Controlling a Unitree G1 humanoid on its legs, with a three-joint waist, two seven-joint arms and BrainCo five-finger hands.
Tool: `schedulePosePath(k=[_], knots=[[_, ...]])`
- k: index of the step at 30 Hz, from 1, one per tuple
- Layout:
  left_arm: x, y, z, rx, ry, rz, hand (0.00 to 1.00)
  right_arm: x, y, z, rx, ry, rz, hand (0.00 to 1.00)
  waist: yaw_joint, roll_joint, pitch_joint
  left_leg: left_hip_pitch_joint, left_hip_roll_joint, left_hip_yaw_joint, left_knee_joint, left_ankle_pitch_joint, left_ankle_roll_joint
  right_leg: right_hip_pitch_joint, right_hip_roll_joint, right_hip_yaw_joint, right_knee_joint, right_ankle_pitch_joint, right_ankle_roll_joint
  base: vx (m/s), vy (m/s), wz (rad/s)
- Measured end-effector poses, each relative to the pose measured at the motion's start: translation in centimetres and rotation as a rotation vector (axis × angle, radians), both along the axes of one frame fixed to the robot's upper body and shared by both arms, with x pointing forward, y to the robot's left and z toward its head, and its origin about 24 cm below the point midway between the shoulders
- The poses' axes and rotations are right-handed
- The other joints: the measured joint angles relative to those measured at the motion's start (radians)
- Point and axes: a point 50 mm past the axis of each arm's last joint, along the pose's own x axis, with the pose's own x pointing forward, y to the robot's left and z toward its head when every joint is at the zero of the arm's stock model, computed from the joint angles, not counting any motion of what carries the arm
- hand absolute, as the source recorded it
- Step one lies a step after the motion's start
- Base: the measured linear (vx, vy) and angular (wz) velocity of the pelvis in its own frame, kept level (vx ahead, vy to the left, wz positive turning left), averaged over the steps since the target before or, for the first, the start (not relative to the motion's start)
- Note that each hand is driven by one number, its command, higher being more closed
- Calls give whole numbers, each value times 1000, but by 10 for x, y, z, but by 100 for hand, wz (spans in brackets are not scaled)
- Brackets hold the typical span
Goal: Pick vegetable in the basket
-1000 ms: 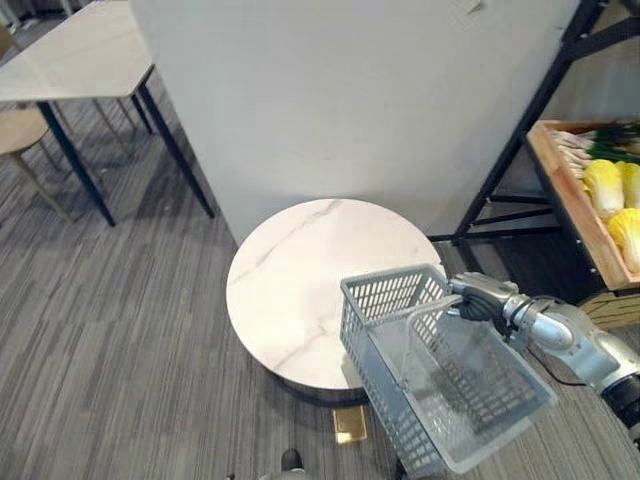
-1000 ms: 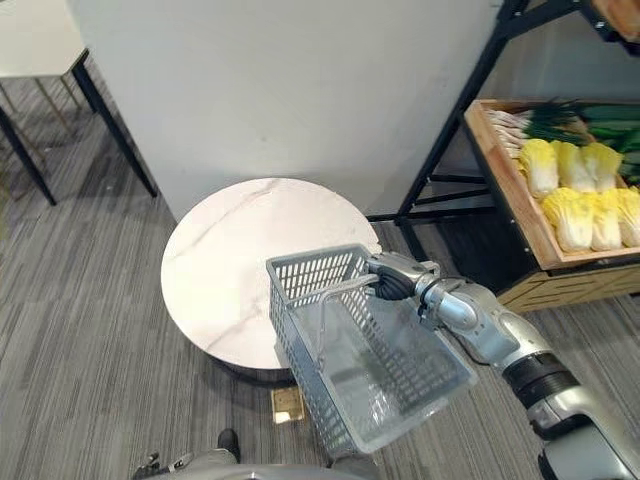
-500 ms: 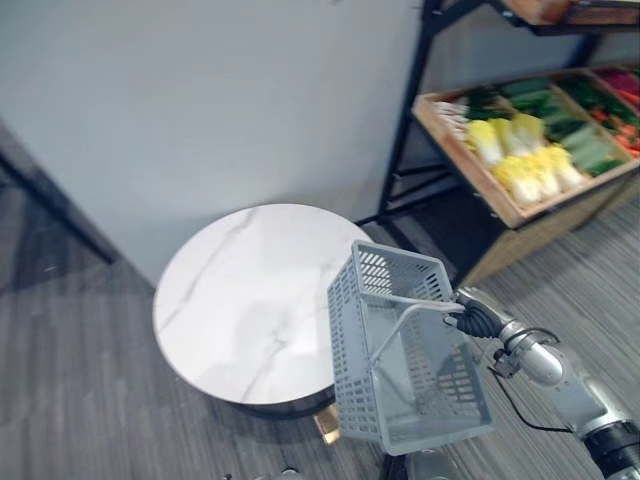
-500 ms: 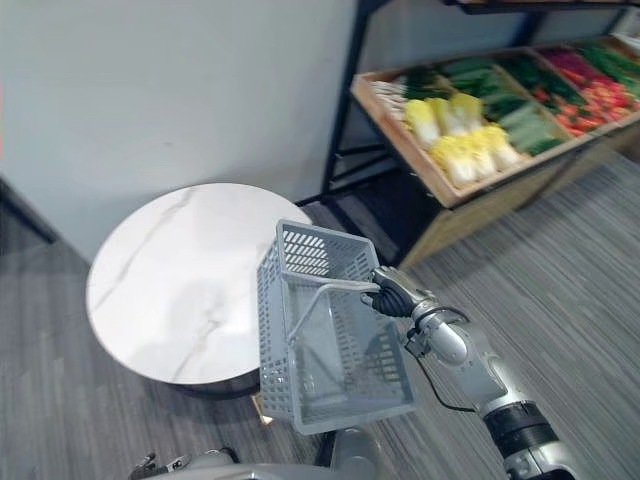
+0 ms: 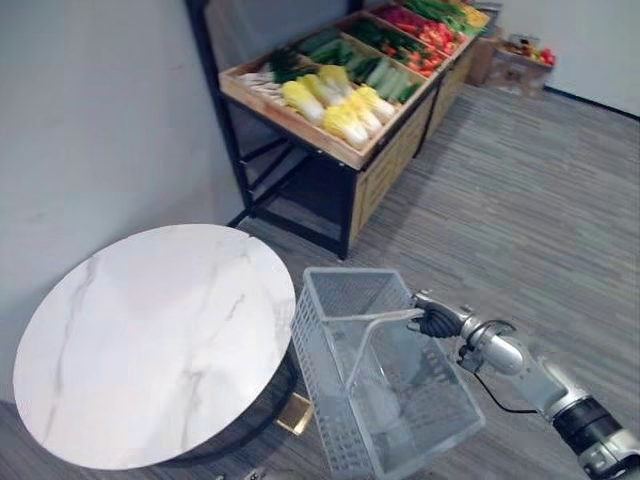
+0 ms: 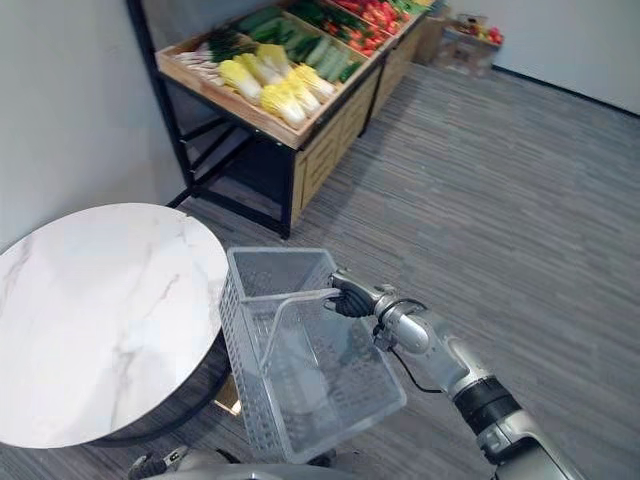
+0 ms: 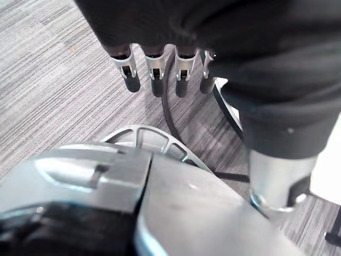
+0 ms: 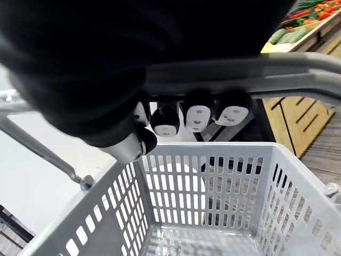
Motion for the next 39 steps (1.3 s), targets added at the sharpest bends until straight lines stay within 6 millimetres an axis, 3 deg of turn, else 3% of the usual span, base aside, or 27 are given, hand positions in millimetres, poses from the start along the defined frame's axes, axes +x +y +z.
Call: schedulePosePath(k=[2,5,6,8,10,13,15,18,20,23,25,31,39], knots=[[0,0,0,8,5,-23,0,-4,-6,-4,-8,20,-19,100,-17,2,0,2,9,0,-1,18,-3,8,23,6,-30,13,-12,-95,-99,-19],[1,0,0,7,-7,-30,0,-9,-19,-2,-2,19,-79,100,-19,7,4,4,35,-55,36,33,1,16,53,49,-62,17,-18,-83,-71,-42],[1,-1,0,3,-13,-25,0,-7,-25,1,3,14,-108,100,-19,13,7,-10,31,-156,50,36,3,16,61,87,-73,26,-21,-70,-34,-88],[-1,-2,0,2,-14,-25,0,-6,-29,4,11,2,-130,100,-19,18,10,-39,-27,-383,32,27,-11,-3,62,163,-79,42,-19,-55,27,-116],[-10,-5,-1,-1,6,-38,0,-6,-30,4,6,8,-126,100,-17,34,9,-43,-164,-703,-78,-2,-53,-54,65,288,-78,70,-5,-51,111,-156],[-13,-9,-3,-20,7,-15,0,-8,-32,-6,-12,63,-135,100,-19,58,7,-42,-238,-936,-172,-23,-69,-116,87,425,-77,111,6,-41,165,-142],[-12,-11,-3,-25,2,-17,0,-10,-36,-16,-23,107,-162,100,-20,64,7,-34,-253,-1002,-179,-51,-69,-138,94,479,-81,139,15,24,167,-97],[-7,-11,-2,-30,-14,-17,0,-30,-46,-46,-39,231,-249,100,-26,61,9,-20,-289,-954,-187,-70,-51,-129,73,528,-150,205,41,11,268,-55],[-4,-11,-1,-27,-22,-22,0,-39,-54,-55,-30,248,-323,100,-37,63,9,-17,-309,-951,-187,-70,-50,-121,55,532,-171,216,54,14,203,-10],[-2,-10,0,-20,-29,-37,0,-51,-71,-63,-11,273,-418,100,-46,70,5,3,-319,-956,-187,-79,-35,-101,47,533,-172,222,53,29,127,5],[-1,-10,0,-19,-28,-51,0,-68,-79,-81,9,342,-496,100,-47,66,-3,12,-320,-956,-189,-86,-29,-88,47,533,-184,223,55,40,53,-1],[10,-13,1,-14,-60,-112,0,-92,-96,-115,20,445,-682,100,-48,64,-4,24,-325,-934,-190,-90,-24,-84,46,552,-184,226,59,0,20,-9],[29,-18,5,-11,-139,-164,0,-112,-112,-130,17,412,-896,100,-49,56,-14,38,-325,-934,-190,-99,-13,-54,51,555,-226,245,65,-33,-10,-4]])
